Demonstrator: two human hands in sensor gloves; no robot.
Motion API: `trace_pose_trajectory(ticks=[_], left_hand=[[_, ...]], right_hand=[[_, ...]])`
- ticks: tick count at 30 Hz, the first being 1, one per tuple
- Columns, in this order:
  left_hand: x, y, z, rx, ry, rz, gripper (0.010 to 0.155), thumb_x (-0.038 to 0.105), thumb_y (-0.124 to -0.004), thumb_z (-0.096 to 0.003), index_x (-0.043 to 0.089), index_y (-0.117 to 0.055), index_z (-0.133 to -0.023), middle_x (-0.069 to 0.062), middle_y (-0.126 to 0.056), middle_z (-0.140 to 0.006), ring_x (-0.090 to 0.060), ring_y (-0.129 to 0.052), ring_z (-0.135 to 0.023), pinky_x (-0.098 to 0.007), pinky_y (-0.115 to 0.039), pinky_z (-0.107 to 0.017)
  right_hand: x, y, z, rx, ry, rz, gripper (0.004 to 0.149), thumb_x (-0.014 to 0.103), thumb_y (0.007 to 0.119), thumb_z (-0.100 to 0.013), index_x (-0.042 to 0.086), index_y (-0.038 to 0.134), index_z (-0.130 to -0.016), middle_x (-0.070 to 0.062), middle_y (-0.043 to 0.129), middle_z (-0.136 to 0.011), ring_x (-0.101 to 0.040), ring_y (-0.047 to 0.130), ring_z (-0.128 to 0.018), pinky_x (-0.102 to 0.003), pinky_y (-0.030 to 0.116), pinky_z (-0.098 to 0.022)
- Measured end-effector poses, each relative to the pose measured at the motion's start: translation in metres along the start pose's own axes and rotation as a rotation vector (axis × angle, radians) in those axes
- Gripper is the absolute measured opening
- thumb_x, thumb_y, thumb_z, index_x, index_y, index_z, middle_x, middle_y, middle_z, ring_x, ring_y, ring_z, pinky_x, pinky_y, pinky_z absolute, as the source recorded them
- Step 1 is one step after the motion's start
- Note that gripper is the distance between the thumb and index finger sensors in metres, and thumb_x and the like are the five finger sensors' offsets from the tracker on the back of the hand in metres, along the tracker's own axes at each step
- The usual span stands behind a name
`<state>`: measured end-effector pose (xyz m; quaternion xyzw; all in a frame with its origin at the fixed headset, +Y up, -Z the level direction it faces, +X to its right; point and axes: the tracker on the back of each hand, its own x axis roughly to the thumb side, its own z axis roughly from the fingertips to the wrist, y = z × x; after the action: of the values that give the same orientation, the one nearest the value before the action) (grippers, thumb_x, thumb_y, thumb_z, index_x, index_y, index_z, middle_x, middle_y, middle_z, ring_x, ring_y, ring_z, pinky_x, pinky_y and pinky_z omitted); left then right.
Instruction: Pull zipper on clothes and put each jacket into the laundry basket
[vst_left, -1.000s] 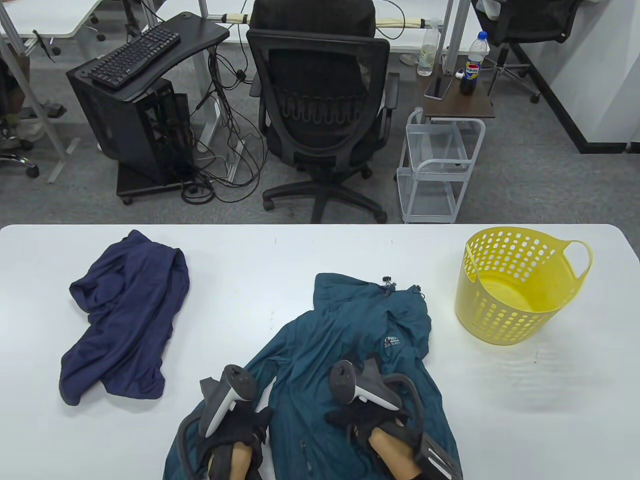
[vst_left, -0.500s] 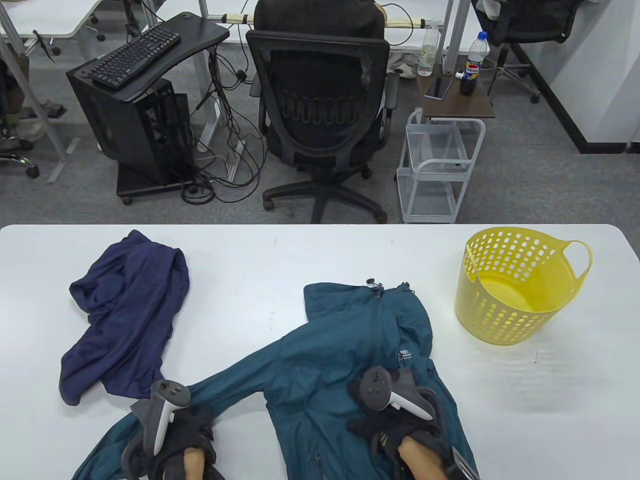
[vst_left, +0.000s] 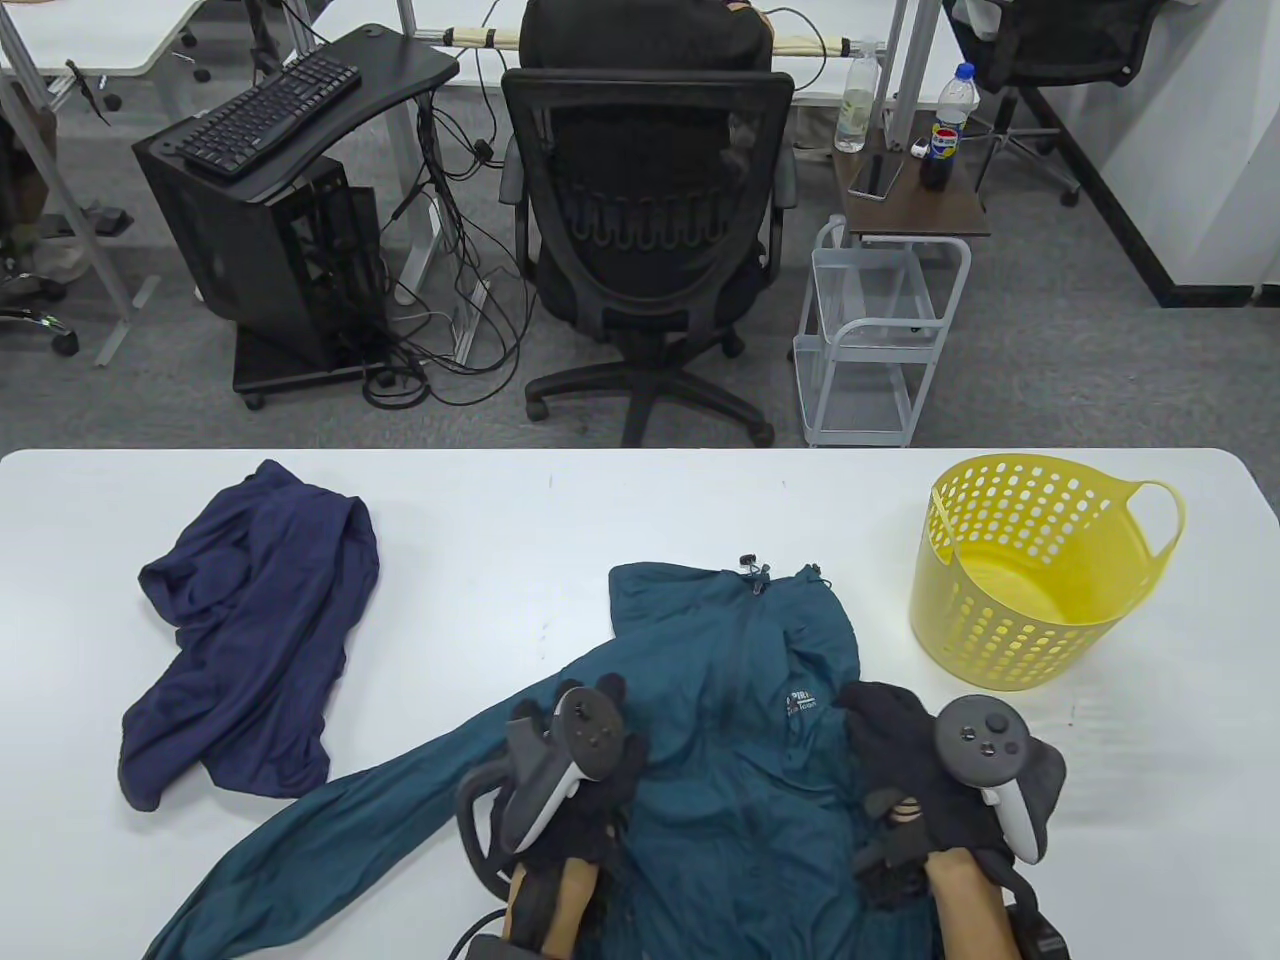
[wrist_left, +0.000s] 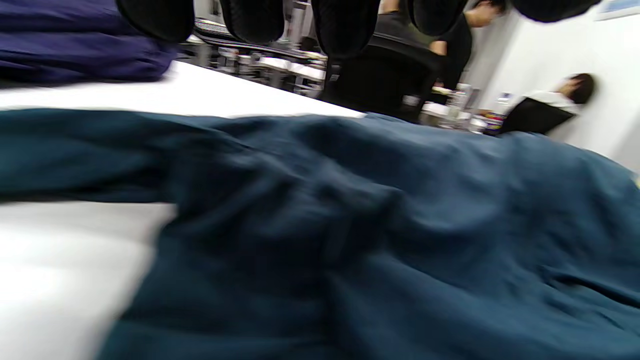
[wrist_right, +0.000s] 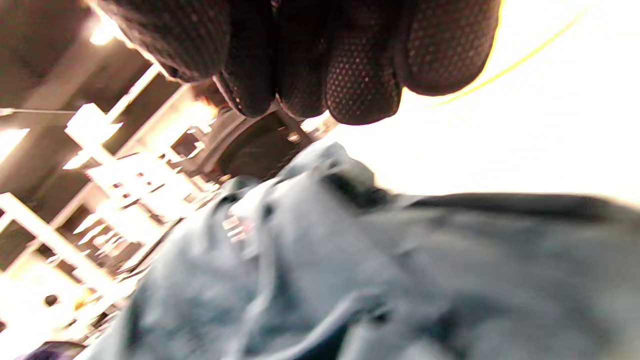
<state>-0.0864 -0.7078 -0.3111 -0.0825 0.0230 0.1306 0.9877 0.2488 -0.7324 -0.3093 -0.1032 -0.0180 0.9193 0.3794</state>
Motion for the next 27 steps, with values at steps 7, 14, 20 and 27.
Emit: trace_pose_trajectory(ticks=[7,14,20,27], left_hand=[[0.021,-0.041,-0.001,-0.033,-0.120,-0.068,0.066,0.067,-0.062,-0.0388,0.052,-0.054,-0.102,0.013,-0.062,-0.117,-0.036,-0.057,-0.107,-0.064,-0.058,-0.069],[0.010,-0.047,0.011,-0.016,-0.172,-0.015,0.065,0.064,-0.064,-0.0389,0.047,-0.059,-0.102,0.009,-0.068,-0.113,-0.039,-0.061,-0.104,-0.065,-0.059,-0.066],[0.013,-0.038,0.019,0.035,-0.238,0.109,0.065,0.064,-0.062,-0.0397,0.047,-0.056,-0.102,0.012,-0.071,-0.112,-0.037,-0.064,-0.103,-0.064,-0.061,-0.066],[0.012,-0.034,0.022,-0.048,-0.351,0.370,0.061,0.052,-0.059,-0.0445,0.053,-0.045,-0.104,0.014,-0.058,-0.118,-0.036,-0.051,-0.109,-0.066,-0.053,-0.070]], right_hand=[[-0.021,0.021,-0.015,0.065,0.106,0.041,0.055,0.049,0.075,-0.052,0.024,0.076,-0.100,-0.009,0.079,-0.108,-0.040,0.083,-0.084,-0.051,0.073,-0.058],[-0.011,0.043,-0.014,0.134,0.086,0.082,0.052,0.040,0.086,-0.048,0.025,0.077,-0.098,0.000,0.094,-0.087,-0.036,0.082,-0.084,-0.057,0.065,-0.064],[0.016,0.028,0.008,-0.004,-0.126,-0.022,0.040,0.036,0.085,-0.050,0.038,0.085,-0.090,0.007,0.091,-0.084,-0.031,0.080,-0.086,-0.062,0.061,-0.066],[0.061,0.061,0.029,0.334,-0.414,0.021,0.039,0.036,0.084,-0.051,0.037,0.086,-0.090,0.006,0.090,-0.088,-0.034,0.075,-0.091,-0.065,0.058,-0.067]])
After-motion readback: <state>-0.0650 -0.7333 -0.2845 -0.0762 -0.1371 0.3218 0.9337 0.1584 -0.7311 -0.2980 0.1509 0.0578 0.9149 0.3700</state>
